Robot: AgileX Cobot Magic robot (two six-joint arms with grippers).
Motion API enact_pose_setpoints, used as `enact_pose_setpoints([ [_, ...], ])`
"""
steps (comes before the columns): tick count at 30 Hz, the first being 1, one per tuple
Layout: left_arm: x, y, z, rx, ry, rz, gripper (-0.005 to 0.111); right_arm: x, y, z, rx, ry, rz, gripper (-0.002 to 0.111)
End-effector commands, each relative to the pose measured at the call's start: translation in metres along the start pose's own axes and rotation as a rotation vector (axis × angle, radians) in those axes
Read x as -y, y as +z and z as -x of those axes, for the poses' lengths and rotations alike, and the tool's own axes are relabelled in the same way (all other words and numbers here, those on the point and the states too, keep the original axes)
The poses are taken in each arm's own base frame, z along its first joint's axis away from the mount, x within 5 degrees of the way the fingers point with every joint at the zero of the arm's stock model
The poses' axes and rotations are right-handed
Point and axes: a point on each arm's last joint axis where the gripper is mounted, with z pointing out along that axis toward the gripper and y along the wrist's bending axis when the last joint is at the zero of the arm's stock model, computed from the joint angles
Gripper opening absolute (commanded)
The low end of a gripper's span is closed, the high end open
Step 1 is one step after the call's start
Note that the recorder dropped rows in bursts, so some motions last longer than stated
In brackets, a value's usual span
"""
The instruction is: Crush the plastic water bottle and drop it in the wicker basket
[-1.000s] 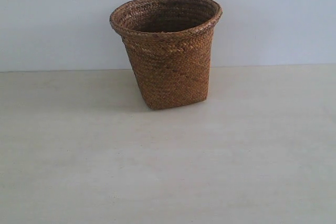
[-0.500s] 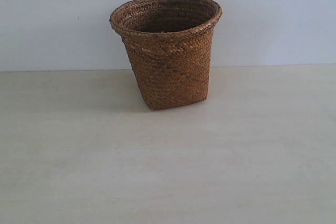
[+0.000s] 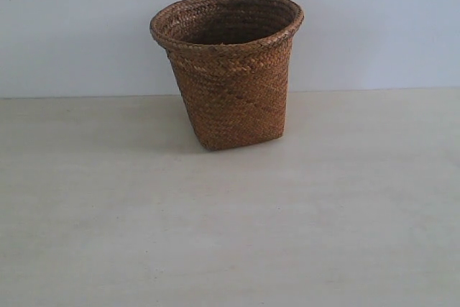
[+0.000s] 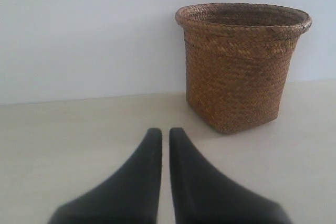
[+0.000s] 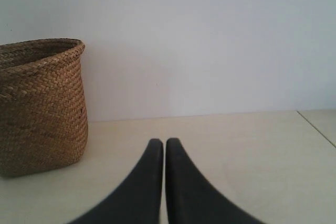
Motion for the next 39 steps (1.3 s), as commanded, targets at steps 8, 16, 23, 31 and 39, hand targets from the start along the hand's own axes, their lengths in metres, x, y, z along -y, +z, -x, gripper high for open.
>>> enact_pose_setpoints([
  [8,-0.001,0.0,0.0,0.016,-0.019,0.006,0.004,0.001,0.0,0.0,0.009,0.009,-0.009,0.0],
  [16,-0.001,0.0,0.0,0.02,-0.014,0.007,0.004,0.001,0.0,0.0,0.009,0.009,-0.009,0.0],
  [23,-0.002,-0.006,0.001,0.03,0.079,0.02,0.004,0.001,0.0,0.0,0.009,0.009,-0.009,0.0],
  [31,-0.01,-0.02,-0.006,0.045,0.054,0.138,0.004,0.001,0.0,0.0,0.009,0.009,-0.009,0.0],
  [39,-0.015,-0.028,-0.03,0.093,-0.016,0.212,0.004,0.001,0.0,0.0,0.009,0.009,-0.009,0.0],
])
